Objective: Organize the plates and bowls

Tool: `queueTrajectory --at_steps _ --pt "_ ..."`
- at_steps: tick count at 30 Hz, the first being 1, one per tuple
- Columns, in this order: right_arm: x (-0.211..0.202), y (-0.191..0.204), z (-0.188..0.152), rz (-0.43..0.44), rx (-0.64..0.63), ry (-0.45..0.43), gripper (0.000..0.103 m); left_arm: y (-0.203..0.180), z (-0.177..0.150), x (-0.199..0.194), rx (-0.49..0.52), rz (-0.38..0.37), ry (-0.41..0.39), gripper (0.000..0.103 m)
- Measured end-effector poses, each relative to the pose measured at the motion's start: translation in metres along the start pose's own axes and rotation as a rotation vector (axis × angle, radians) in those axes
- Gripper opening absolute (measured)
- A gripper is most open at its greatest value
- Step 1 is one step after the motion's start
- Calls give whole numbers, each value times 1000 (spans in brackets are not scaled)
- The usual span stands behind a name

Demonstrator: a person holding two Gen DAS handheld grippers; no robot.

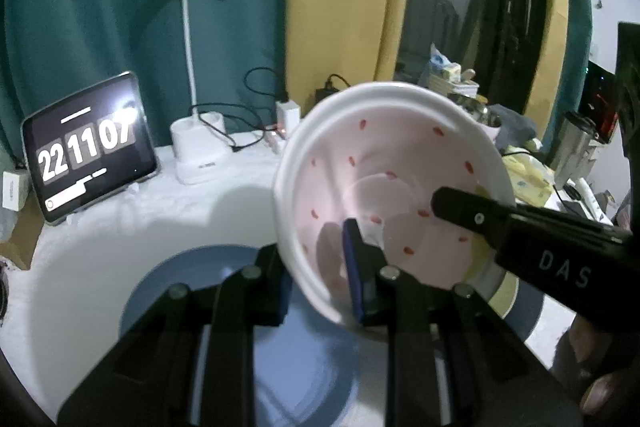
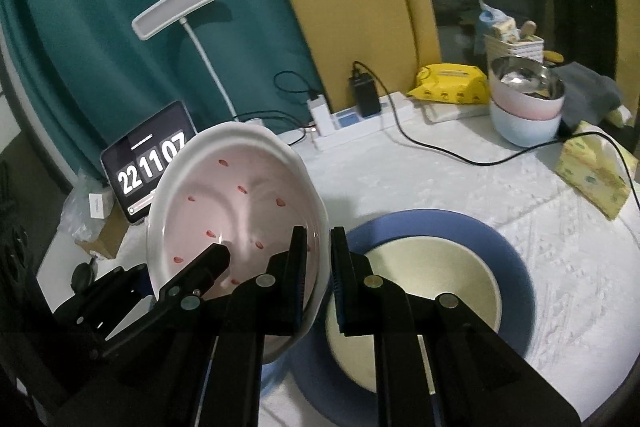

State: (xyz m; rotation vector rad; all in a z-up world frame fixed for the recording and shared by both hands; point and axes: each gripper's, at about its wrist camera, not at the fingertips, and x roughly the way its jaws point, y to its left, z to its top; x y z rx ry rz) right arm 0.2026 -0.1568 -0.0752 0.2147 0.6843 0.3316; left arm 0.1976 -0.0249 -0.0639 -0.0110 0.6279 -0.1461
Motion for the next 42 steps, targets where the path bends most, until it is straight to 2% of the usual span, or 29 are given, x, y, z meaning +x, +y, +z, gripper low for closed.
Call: queueTrajectory --at_steps 21,42 --pt "-14 -63 -20 -59 70 2 13 -56 -13 28 71 -53 63 23" --pt "-3 -89 -34 -85 90 34 13 -74 -26 48 108 -72 124 25"
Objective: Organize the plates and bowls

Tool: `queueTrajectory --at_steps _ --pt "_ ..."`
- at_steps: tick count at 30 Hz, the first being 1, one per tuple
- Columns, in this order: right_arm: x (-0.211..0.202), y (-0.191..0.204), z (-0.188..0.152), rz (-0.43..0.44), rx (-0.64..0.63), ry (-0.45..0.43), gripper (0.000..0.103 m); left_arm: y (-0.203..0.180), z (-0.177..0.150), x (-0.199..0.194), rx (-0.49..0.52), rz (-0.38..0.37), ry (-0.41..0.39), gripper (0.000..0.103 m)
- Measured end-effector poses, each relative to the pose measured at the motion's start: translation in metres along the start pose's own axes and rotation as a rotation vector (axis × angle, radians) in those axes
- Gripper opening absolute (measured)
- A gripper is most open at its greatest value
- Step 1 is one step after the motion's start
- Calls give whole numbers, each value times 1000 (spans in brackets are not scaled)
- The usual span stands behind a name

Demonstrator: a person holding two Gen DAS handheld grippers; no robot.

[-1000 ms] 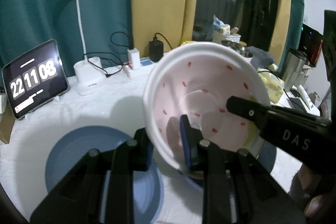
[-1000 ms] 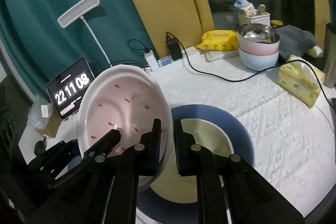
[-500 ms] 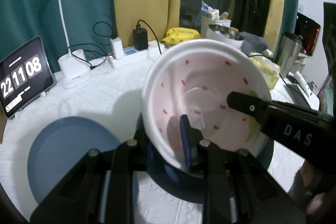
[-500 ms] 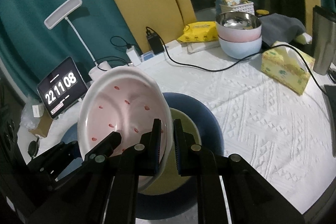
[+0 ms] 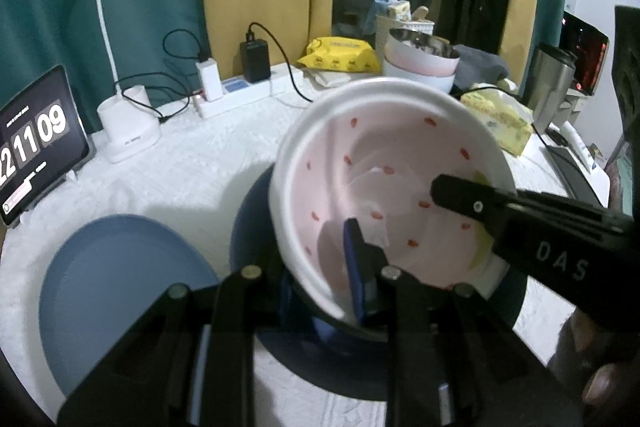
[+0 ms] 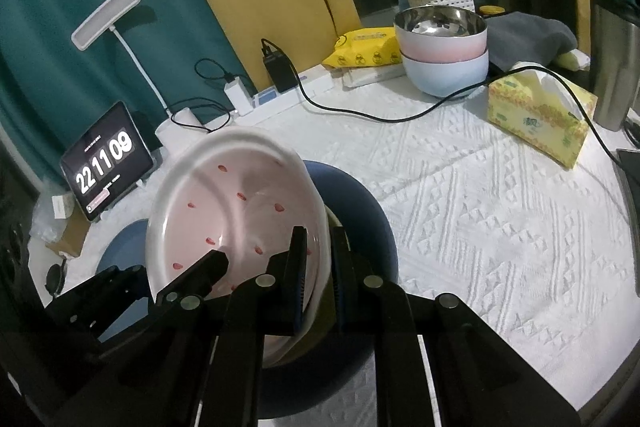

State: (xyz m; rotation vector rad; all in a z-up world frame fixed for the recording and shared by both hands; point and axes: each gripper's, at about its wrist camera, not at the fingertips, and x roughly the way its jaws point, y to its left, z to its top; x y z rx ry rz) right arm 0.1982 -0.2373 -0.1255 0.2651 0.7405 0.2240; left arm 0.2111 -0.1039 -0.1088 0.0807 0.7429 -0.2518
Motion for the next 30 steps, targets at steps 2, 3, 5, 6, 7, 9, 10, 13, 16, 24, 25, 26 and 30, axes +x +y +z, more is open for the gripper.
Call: queueTrajectory --at_steps 2,3,5,6,7,9,10,13,16,24,25,26,30 --pt "0 1 0 -3 -7 -2 13 1 0 0 -1 0 1 25" --pt "0 0 0 -2 -7 -2 13 1 0 0 0 -2 2 25" --pt "0 1 0 -3 -8 -2 13 1 0 0 -3 -4 1 25" --pt "0 2 0 -7 -16 -3 13 1 0 -1 -4 -4 -1 25" --pt "0 3 -1 -11 -25 -4 13 2 -1 -2 -6 -5 -4 25" --pt "-1 3 -1 -8 -29 -5 13 2 -2 -4 -8 -7 -8 25" --pt "-1 3 -1 -2 -27 -5 13 3 -2 -5 -8 -8 -11 25" --pt "-1 5 -2 -11 -54 -9 15 3 -2 -8 6 43 -28 25" --pt "-3 6 -2 16 -50 -19 26 8 0 -10 7 43 -44 26" --pt "-15 8 6 -35 -52 -84 48 16 1 -8 -6 33 -39 26" --pt "-19 7 8 -35 -50 -102 49 17 1 -10 -10 34 -41 26" --pt "-22 7 10 -40 -51 -110 49 19 1 -11 -16 32 -45 26" --pt "-30 3 14 -67 -52 -124 49 26 3 -22 -40 28 -65 27"
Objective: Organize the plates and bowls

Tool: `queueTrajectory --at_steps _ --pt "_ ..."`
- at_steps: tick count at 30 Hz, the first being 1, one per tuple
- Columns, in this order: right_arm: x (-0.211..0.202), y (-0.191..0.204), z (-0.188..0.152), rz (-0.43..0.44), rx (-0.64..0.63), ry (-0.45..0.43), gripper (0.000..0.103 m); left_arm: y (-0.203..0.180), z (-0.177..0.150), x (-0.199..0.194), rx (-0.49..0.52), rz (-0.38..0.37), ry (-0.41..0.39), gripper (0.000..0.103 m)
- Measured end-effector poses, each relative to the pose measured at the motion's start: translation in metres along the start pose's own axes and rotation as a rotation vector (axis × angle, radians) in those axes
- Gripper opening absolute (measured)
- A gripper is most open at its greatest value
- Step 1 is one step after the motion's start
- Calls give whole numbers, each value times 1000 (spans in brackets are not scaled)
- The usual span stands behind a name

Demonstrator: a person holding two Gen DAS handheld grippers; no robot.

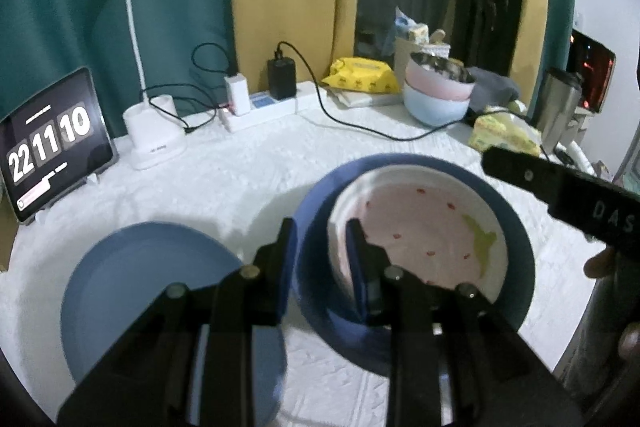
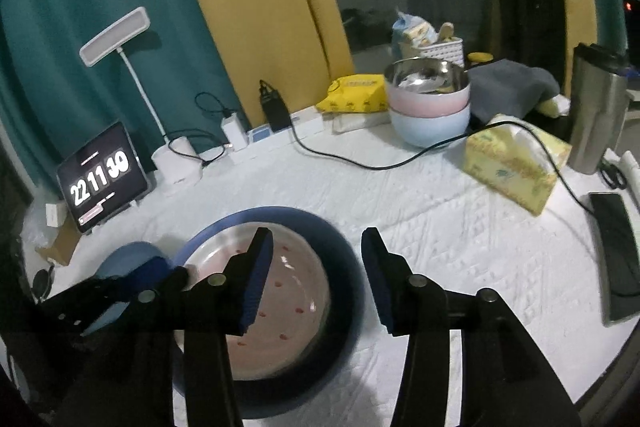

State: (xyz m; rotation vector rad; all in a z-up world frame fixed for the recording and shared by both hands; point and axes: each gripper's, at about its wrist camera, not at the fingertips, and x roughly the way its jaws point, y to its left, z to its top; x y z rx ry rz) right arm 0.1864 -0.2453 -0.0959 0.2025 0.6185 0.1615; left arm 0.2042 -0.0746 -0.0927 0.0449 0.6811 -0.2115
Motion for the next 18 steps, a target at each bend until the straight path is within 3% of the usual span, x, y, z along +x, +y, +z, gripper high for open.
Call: queueTrajectory --at_steps 8,11,18 --pt "-10 -16 -5 -36 4 9 49 19 -1 -14 -51 14 -14 30" --pt "-9 -21 -9 -43 6 38 49 26 -5 -13 -71 5 -1 48" --pt "-2 -27 -21 -37 1 88 49 25 -14 -10 -63 -5 30 48"
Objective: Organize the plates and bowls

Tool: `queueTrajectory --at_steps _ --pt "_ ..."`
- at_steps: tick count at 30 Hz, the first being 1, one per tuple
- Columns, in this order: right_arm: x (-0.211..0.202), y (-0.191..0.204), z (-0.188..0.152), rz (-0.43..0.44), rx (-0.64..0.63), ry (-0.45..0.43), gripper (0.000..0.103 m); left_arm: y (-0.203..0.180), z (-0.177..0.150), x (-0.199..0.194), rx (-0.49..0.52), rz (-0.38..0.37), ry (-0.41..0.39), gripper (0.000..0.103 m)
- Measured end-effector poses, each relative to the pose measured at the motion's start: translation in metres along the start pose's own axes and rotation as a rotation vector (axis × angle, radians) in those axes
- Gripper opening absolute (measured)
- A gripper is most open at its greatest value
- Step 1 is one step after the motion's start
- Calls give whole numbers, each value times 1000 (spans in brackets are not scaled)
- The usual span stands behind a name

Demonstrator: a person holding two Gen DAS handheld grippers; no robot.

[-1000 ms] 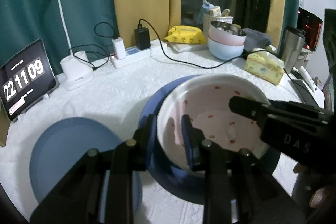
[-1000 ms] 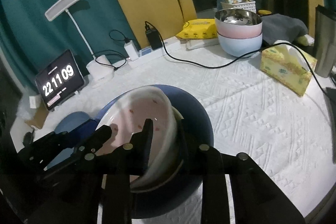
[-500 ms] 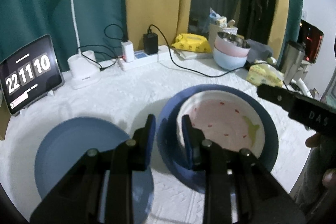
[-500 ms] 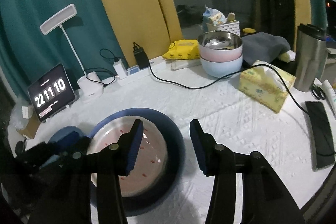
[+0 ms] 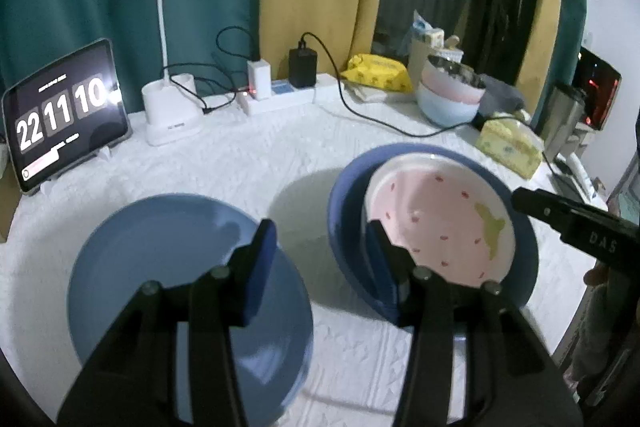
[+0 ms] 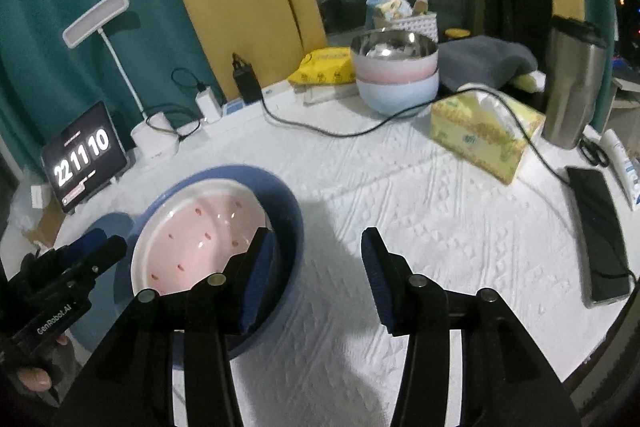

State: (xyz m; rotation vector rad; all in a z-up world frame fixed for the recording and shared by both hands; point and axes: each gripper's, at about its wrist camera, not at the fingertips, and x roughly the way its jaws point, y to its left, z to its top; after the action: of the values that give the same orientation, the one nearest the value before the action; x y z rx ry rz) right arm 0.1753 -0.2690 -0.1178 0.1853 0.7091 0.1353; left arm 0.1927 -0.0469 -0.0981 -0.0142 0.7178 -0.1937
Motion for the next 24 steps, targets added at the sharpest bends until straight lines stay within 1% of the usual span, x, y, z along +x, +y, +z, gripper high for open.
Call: queueTrajectory --at_steps 5,7,9,10,13,16,20,23,24 --pt "12 -1 -5 -1 10 62 49 -3 -5 9 27 17 51 48" --pt "16 -1 -6 -10 7 84 49 -3 -6 11 31 17 52 49" --pt "17 -1 -6 -12 13 84 50 -5 -5 11 37 26 55 49" --pt "18 -1 -6 -18 15 88 52 -5 -6 11 38 31 54 49" --pt "20 -1 -6 -42 18 94 55 -4 -6 13 20 37 56 49" --pt "21 -4 -6 -36 55 97 55 -3 -6 14 5 39 59 49" --pt "25 -15 -8 23 115 103 55 -2 -6 15 -5 20 57 44" --pt "25 -14 -9 26 124 87 55 -7 -6 14 12 13 43 34" --pt "25 -14 -9 26 125 81 53 -10 -7 14 21 12 37 29"
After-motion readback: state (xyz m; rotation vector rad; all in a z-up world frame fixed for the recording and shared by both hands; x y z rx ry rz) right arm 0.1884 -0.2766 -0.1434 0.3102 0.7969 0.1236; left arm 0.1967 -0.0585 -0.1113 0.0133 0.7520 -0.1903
